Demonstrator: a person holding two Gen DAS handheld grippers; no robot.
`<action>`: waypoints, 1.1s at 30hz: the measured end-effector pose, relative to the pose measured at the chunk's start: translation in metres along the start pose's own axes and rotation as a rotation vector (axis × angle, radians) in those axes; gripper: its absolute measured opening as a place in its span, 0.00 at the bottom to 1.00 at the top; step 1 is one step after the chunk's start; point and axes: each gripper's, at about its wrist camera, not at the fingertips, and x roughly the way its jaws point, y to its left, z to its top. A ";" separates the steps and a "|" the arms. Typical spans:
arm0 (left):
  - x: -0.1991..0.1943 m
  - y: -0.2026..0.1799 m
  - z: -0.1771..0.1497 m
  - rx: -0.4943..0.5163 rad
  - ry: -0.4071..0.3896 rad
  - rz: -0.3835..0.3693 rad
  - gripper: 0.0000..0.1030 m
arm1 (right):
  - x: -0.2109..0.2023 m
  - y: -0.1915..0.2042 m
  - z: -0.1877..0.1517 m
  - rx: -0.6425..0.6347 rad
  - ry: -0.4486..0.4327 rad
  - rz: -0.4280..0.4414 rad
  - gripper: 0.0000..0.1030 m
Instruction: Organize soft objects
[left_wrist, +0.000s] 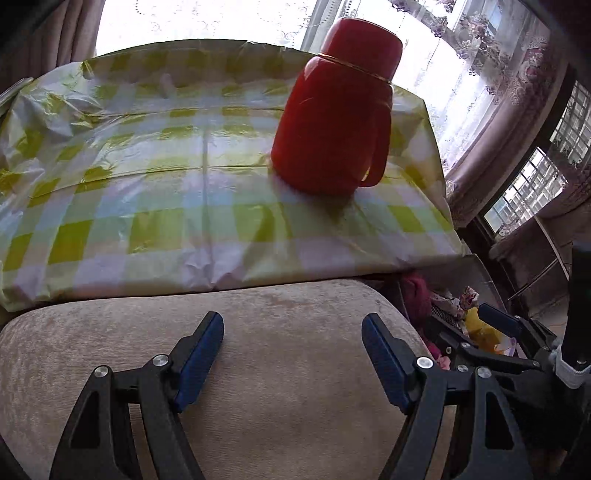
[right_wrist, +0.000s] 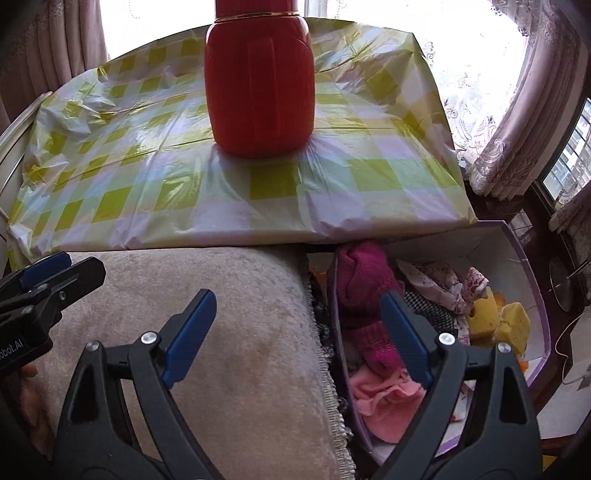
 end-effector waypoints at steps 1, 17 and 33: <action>0.004 -0.015 -0.002 0.022 0.016 -0.027 0.76 | -0.004 -0.013 -0.004 0.019 0.006 -0.025 0.89; 0.048 -0.143 -0.027 0.223 0.173 -0.133 1.00 | -0.059 -0.159 -0.057 0.239 0.052 -0.345 0.89; 0.054 -0.147 -0.029 0.269 0.176 -0.152 1.00 | -0.053 -0.165 -0.058 0.248 0.066 -0.345 0.89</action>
